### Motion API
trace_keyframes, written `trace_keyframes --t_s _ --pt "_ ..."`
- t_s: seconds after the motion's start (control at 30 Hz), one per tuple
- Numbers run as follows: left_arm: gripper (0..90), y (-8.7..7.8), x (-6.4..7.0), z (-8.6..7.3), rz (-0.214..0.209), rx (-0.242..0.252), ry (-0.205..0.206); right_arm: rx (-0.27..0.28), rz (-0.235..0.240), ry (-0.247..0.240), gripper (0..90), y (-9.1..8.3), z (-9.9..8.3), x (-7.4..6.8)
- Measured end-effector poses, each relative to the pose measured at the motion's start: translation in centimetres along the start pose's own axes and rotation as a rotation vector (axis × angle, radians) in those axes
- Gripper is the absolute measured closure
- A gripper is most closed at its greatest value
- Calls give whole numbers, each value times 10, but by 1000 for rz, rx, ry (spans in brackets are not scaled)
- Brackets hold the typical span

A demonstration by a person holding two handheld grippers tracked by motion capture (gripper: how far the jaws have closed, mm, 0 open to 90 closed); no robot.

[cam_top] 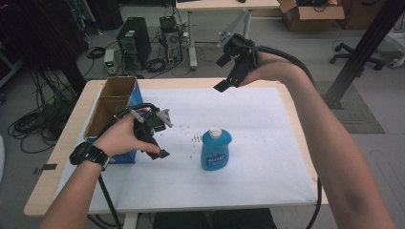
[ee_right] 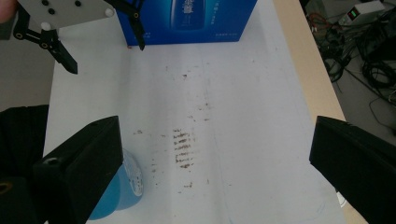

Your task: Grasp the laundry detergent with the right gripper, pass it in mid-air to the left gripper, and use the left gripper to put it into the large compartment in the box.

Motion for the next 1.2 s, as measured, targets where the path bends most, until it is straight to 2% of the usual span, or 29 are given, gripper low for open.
trace_keyframes --t_s 0.17,0.27,0.37,0.63,0.87,1.2 --pt "32 -2 2 0 2 9 -10 57 10 4 22 -11 -8 -4" --pt "32 -3 2 -1 6 10 -1 91 18 1 21 -17 -13 -9" --pt "32 -4 3 -2 6 16 -13 129 38 -7 21 -22 -19 -16" --pt "32 -6 7 -2 11 25 -9 216 71 -31 20 -31 -35 -34" --pt "32 -5 9 1 11 31 -6 272 103 -42 20 -31 -54 -47" --pt "33 -4 11 1 -1 34 -8 333 134 -7 22 -16 -81 -58"
Point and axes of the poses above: each handheld gripper's, and its own axes: y roughly forward along the jaws, z roughly out of its top, x roughly to its right, the point moved 8 cm from there along y, roughly forward along the jaws, and after that the axes turned 6 degrees about y, right-handed, at the moved point
